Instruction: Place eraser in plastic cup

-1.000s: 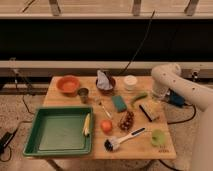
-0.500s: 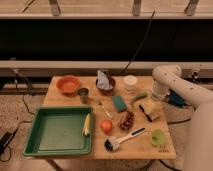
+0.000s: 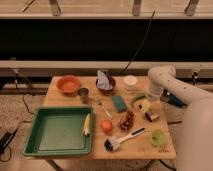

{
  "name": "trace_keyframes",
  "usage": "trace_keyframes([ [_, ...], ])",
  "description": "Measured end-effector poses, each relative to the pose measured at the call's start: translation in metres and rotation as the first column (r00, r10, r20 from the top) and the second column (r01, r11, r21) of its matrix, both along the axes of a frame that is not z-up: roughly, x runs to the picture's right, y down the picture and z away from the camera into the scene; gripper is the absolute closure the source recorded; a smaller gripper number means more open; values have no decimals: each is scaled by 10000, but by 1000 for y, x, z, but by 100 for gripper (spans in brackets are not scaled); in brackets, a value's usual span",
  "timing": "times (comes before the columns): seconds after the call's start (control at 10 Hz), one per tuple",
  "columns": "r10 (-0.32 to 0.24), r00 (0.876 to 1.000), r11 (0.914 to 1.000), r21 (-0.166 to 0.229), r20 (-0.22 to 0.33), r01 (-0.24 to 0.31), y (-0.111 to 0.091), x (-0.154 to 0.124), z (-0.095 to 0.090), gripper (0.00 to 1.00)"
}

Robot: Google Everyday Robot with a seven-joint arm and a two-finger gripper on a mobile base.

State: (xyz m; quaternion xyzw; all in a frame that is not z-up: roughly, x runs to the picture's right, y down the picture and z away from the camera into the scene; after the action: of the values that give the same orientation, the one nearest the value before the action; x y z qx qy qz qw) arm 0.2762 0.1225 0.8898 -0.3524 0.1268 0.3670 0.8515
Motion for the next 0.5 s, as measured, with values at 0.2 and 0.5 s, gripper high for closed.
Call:
trace_keyframes([
  [0.2,-39,9999,10000,-53,-131,38,4,0,7,20],
  [0.5,-118,9998,9998,-130,-184,116,8,-3,13,39],
])
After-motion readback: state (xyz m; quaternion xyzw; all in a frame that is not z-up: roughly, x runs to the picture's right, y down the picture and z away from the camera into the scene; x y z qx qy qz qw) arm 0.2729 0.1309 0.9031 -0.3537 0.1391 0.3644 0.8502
